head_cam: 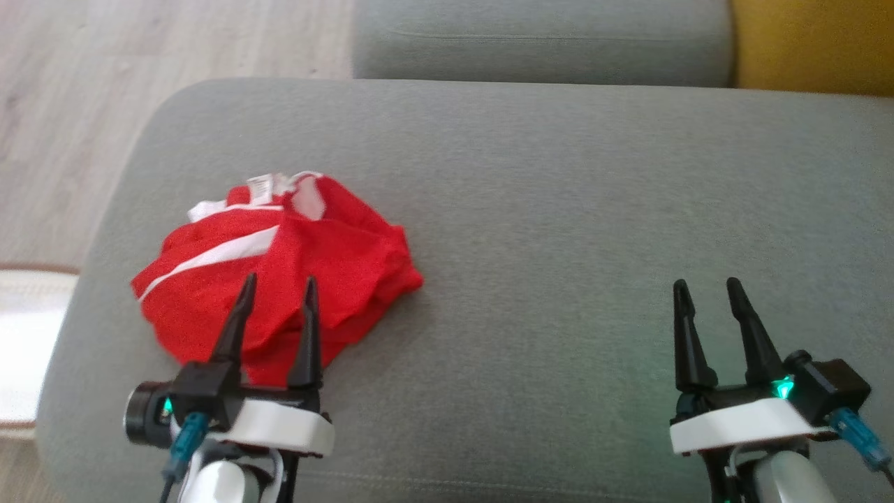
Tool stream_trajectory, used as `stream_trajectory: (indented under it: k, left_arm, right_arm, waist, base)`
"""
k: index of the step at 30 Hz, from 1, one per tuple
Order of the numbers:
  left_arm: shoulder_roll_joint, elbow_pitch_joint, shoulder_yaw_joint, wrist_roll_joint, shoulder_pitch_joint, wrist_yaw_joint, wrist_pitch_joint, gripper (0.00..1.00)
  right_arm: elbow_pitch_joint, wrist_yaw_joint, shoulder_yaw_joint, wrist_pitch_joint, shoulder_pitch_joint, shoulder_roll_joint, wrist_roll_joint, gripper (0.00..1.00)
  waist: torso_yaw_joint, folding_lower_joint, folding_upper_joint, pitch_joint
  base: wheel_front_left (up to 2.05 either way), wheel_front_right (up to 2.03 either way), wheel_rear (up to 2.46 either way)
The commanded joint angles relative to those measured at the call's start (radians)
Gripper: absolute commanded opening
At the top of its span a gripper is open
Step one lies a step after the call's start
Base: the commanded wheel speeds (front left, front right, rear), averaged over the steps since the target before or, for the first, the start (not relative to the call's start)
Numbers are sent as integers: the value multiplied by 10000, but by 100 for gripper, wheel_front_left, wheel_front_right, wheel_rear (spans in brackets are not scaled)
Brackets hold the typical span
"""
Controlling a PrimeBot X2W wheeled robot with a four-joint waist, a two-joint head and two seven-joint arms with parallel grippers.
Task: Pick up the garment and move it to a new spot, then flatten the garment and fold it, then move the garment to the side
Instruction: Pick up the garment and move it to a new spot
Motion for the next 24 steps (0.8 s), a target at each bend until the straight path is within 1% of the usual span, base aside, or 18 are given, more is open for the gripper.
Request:
stream_trajectory:
  k: [1, 6, 11, 15, 19, 24]
  left_arm:
    - [-38, -279, 443, 29, -470, 22, -59, 100]
    - [-42, -206, 474, 71, -472, -41, -59, 100]
    - [-43, -194, 436, -34, -448, 71, -59, 100]
    - [-44, -181, 526, 10, -413, 71, -59, 100]
    - [-44, -182, 734, 62, -364, 3, -59, 100]
    - [-44, -189, 934, 96, -314, -82, -59, 100]
  right_arm:
    - [-370, 40, 298, -107, -324, -85, 12, 100]
    - [-382, 40, 487, -107, -290, -85, 77, 100]
    - [-331, 40, 660, -107, -278, -85, 176, 100]
    - [-283, 40, 878, -107, -291, -85, 200, 100]
    - [-237, 40, 1061, -107, -332, -85, 270, 100]
    - [-212, 40, 1149, -107, -358, -85, 332, 100]
  waist:
    - [283, 0, 0, 14]
    - [1012, 0, 0, 65]
    - [1737, 0, 0, 85]
    - [2202, 0, 0, 109]
    - [2462, 0, 0, 104]
    - [2480, 0, 0, 117]
  base:
    - [0, 0, 0]
    - [0, 0, 0]
    - [0, 0, 0]
    - [0, 0, 0]
    - [0, 0, 0]
    - [0, 0, 0]
